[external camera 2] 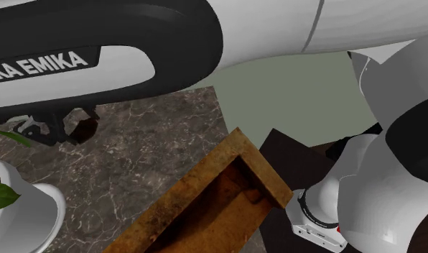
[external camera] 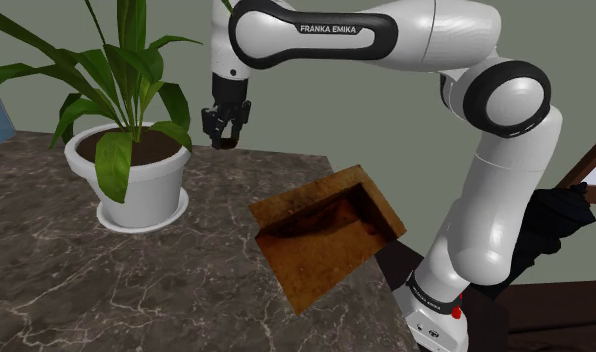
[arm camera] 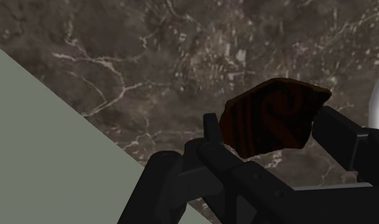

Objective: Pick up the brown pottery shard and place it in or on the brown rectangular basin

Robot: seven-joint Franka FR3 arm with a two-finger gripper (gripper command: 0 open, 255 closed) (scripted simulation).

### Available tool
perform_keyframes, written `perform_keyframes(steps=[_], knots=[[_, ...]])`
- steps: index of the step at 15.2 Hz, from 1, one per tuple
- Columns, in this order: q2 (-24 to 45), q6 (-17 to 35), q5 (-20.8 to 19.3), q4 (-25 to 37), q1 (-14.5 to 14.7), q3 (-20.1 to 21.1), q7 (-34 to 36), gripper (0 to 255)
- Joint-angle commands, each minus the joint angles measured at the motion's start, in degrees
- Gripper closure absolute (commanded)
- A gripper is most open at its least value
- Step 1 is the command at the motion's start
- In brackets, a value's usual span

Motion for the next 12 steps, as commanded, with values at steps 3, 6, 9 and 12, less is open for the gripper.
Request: perform_keyframes(steps=[3, 6, 9, 12], knots=[[0.30, -3.15, -0.07, 3.42, 0.19, 0.09, 0.07, 255], [0.72, -5.64, -0.17, 6.31, 0.34, 0.13, 0.08, 255], [1.32, -8.21, -0.33, 9.46, 0.52, 0.18, 0.11, 255], [2.10, -10.88, -0.54, 12.89, 0.76, 0.24, 0.15, 255]])
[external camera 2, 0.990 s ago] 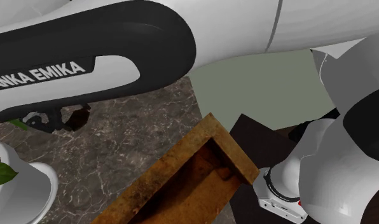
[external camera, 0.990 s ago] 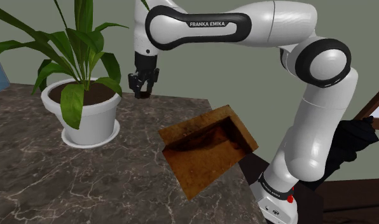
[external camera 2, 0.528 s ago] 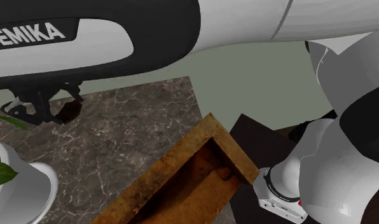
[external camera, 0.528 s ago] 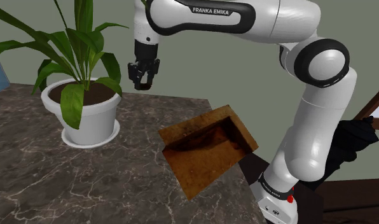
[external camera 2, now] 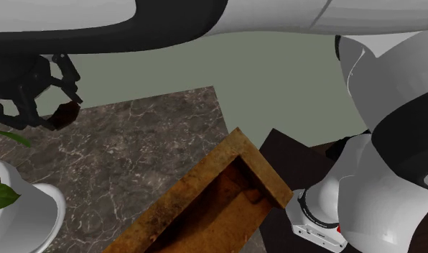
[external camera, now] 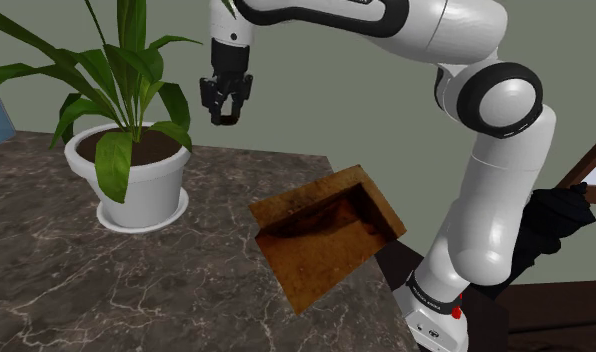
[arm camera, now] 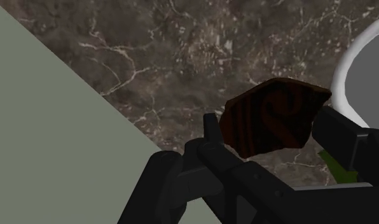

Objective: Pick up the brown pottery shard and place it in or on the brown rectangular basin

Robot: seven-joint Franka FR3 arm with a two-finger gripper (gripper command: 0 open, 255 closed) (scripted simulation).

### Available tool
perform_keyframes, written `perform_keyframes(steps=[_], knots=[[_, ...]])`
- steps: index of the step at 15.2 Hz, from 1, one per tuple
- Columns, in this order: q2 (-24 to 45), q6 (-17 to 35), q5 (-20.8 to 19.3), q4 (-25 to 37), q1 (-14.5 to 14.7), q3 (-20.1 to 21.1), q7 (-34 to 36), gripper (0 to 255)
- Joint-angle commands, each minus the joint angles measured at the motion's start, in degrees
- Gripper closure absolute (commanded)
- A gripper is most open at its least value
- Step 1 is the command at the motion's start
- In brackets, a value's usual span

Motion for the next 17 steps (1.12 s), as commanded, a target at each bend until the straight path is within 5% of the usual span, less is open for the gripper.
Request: perform_keyframes(steps=[1, 3, 9, 17], knots=[[0.56, -1.76, -0.14, 2.28, 0.11, 0.00, -0.06, 255], [0.97, -2.89, -0.25, 3.80, 0.23, 0.02, -0.04, 255], [-14.69, 1.47, 3.85, -15.69, -0.59, 0.51, 0.37, 255], [-32.60, 1.93, 8.64, -33.44, 0.98, 0.63, 1.10, 255]])
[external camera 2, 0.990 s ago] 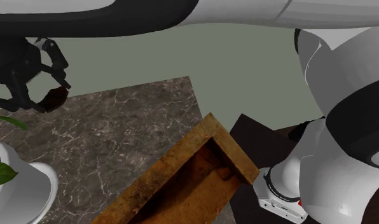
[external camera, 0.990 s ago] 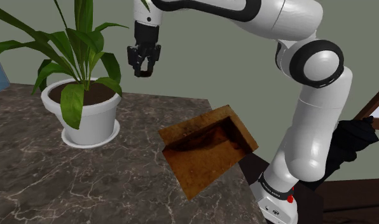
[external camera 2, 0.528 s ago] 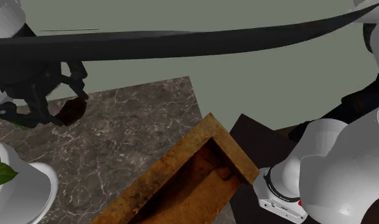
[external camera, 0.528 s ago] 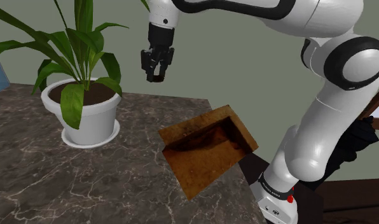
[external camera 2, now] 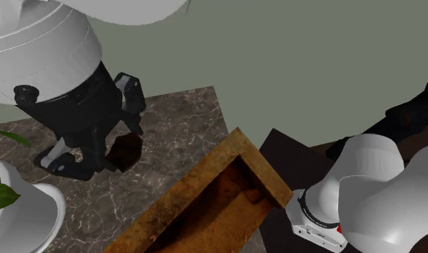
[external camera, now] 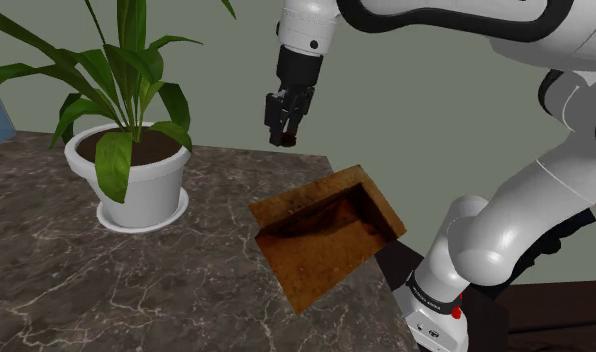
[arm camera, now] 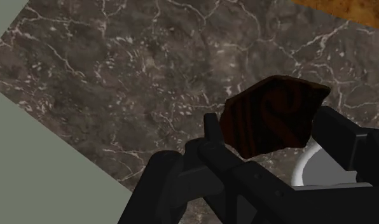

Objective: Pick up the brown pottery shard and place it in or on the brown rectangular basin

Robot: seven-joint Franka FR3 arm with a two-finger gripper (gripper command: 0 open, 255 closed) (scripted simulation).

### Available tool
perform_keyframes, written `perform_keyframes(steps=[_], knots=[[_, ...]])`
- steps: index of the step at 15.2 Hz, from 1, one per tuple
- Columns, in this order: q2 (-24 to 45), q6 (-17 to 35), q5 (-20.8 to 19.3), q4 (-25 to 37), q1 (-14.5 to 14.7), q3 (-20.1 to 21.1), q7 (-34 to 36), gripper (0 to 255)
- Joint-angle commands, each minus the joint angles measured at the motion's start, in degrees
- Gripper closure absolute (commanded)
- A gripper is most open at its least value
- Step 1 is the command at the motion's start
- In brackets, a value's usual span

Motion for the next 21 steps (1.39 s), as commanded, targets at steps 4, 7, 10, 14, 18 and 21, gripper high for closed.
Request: perform_keyframes(steps=[4, 7, 10, 14, 18, 21], knots=[[-10.59, -1.59, 2.74, -8.73, 1.77, 0.15, 0.99, 255], [-16.69, -3.32, 4.27, -12.94, 3.10, 0.36, 1.90, 255], [-22.06, -4.51, 5.66, -16.99, 4.43, 0.69, 2.86, 255], [-22.94, -1.69, 6.04, -20.69, 4.68, 1.00, 2.72, 255], [-23.63, 1.16, 6.45, -24.22, 4.92, 1.37, 2.60, 255], [-24.03, 3.32, 6.76, -26.78, 5.09, 1.67, 2.53, 255]])
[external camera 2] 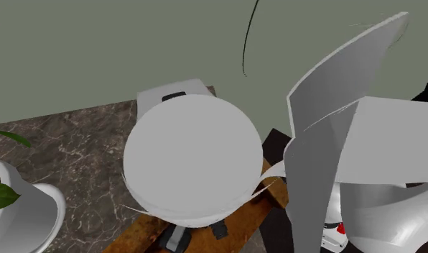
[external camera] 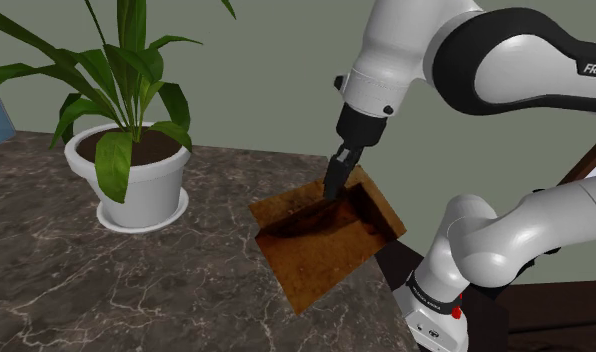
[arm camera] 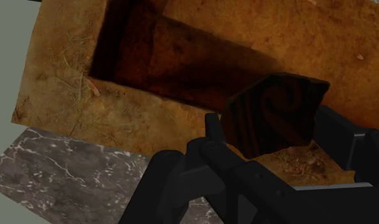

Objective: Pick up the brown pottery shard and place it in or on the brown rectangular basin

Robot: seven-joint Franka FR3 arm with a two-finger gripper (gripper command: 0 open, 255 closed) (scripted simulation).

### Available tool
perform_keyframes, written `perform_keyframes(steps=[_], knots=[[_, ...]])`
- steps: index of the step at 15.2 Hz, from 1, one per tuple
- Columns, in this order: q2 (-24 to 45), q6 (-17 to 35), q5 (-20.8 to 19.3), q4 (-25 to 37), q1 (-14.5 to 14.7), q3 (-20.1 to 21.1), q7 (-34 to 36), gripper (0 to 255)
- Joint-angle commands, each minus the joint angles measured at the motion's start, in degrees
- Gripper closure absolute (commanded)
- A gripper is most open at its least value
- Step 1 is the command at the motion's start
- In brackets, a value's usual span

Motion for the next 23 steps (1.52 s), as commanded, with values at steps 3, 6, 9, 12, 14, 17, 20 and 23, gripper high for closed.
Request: perform_keyframes(steps=[3, 6, 9, 12, 14, 17, 20, 23], knots=[[-0.47, 2.85, 0.44, -3.29, 0.25, 0.43, -0.08, 255], [-0.47, 2.85, 0.44, -3.29, 0.25, 0.43, -0.08, 255], [-0.47, 2.85, 0.44, -3.29, 0.24, 0.43, -0.08, 255], [-0.47, 2.84, 0.44, -3.28, 0.24, 0.42, -0.08, 0], [-0.47, 2.84, 0.44, -3.28, 0.24, 0.42, -0.08, 0], [-0.47, 2.84, 0.44, -3.28, 0.24, 0.42, -0.08, 0], [0.09, -2.71, -0.28, 2.82, -0.10, -0.36, 0.16, 0], [0.35, -4.14, -0.46, 4.51, -0.19, -0.54, 0.23, 0]])
